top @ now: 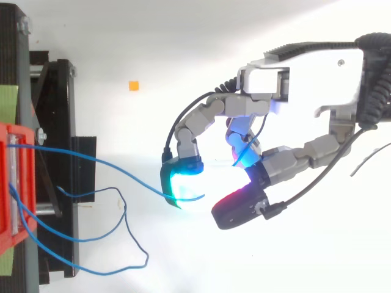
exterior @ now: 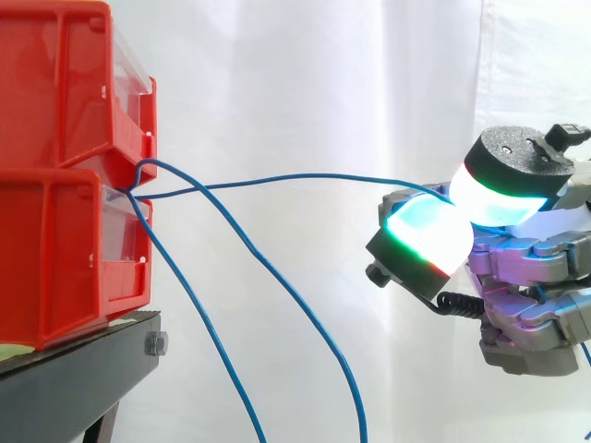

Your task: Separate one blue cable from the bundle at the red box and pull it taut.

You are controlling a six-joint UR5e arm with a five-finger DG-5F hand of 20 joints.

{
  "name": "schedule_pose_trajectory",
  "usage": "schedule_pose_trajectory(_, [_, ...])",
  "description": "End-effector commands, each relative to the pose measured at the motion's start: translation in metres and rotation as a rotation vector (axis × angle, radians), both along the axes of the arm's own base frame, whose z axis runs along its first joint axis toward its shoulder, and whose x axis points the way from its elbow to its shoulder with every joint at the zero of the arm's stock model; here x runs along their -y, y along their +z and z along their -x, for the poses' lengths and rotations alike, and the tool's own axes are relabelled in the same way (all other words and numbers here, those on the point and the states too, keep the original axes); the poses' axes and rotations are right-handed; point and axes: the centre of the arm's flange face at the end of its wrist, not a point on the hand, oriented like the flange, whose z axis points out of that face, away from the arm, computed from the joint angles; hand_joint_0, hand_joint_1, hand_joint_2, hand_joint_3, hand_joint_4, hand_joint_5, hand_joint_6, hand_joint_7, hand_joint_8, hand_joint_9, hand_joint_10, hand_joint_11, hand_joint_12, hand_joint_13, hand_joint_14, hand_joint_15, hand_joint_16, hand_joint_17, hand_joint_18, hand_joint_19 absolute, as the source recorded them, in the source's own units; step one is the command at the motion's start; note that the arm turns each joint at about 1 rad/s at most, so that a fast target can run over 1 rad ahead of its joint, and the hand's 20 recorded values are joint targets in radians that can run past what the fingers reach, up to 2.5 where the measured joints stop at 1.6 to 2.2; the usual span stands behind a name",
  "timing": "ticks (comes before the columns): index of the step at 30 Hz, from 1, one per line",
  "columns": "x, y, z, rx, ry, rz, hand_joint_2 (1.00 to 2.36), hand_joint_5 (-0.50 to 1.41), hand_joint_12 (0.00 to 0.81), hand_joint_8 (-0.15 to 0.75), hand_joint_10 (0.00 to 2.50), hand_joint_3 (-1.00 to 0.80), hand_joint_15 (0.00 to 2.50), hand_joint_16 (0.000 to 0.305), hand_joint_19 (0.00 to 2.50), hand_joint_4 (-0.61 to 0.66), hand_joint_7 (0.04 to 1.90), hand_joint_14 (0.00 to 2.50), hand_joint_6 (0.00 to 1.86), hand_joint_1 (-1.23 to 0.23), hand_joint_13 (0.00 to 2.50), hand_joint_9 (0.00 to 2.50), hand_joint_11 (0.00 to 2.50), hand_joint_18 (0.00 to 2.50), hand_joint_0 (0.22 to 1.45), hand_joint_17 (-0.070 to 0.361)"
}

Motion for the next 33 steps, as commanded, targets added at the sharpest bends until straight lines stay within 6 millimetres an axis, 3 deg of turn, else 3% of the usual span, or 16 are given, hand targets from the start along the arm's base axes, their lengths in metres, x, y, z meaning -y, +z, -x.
schedule_pose_trajectory(1, [-0.0003,0.0005,0.0000,0.000,0.000,0.001,1.66,-0.05,0.422,0.138,0.99,0.04,1.29,0.062,1.20,-0.49,1.06,0.49,0.87,-0.81,1.21,1.21,1.42,1.04,0.53,0.140])
schedule_pose_trajectory(33, [0.0008,0.0005,0.0001,0.000,-0.002,0.001,1.65,-0.06,0.416,0.132,0.90,0.04,1.39,0.064,1.31,-0.49,1.04,0.23,0.87,-0.81,1.26,1.26,1.46,1.09,0.53,0.143])
